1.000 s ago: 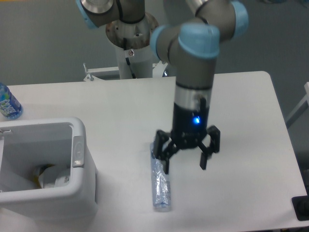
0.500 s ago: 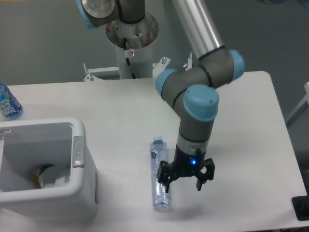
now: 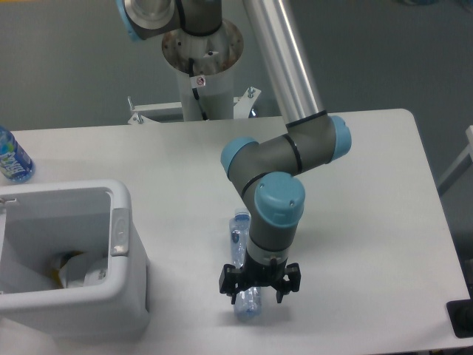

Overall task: Place the trash in the trash can
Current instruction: 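Lower the gripper around the clear plastic bottle and close on it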

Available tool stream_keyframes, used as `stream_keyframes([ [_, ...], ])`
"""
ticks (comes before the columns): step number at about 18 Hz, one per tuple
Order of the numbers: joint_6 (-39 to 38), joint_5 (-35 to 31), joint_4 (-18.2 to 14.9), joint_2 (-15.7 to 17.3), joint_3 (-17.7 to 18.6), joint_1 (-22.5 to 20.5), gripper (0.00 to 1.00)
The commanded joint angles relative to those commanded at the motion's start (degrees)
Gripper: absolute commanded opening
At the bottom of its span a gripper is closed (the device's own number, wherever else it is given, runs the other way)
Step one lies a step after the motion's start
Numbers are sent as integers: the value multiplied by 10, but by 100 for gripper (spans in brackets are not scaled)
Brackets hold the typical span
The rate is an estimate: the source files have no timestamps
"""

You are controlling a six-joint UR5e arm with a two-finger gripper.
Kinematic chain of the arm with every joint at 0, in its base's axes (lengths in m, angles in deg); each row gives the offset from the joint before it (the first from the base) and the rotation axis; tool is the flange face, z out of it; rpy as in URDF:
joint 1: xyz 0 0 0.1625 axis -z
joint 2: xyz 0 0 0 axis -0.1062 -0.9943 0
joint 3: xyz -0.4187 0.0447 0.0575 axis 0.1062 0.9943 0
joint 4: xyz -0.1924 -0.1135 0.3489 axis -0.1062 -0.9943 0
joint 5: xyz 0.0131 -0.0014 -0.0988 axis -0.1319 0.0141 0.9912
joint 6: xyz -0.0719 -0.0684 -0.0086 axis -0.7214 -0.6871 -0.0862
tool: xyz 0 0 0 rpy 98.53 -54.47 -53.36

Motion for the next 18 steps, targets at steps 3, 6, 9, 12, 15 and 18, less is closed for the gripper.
stream_keyframes([
  [3, 0, -8, -1, -6, 0, 1, 100],
  [6, -2, -14, -1, -11, 3, 6, 100],
  [9, -1, -14, 0, -9, 10, 6, 100],
  [12, 0, -22, -1, -10, 10, 7, 92],
  [15, 1, -38, -1, -7, 11, 8, 73],
  [18, 1, -38, -1, -7, 10, 10, 69],
])
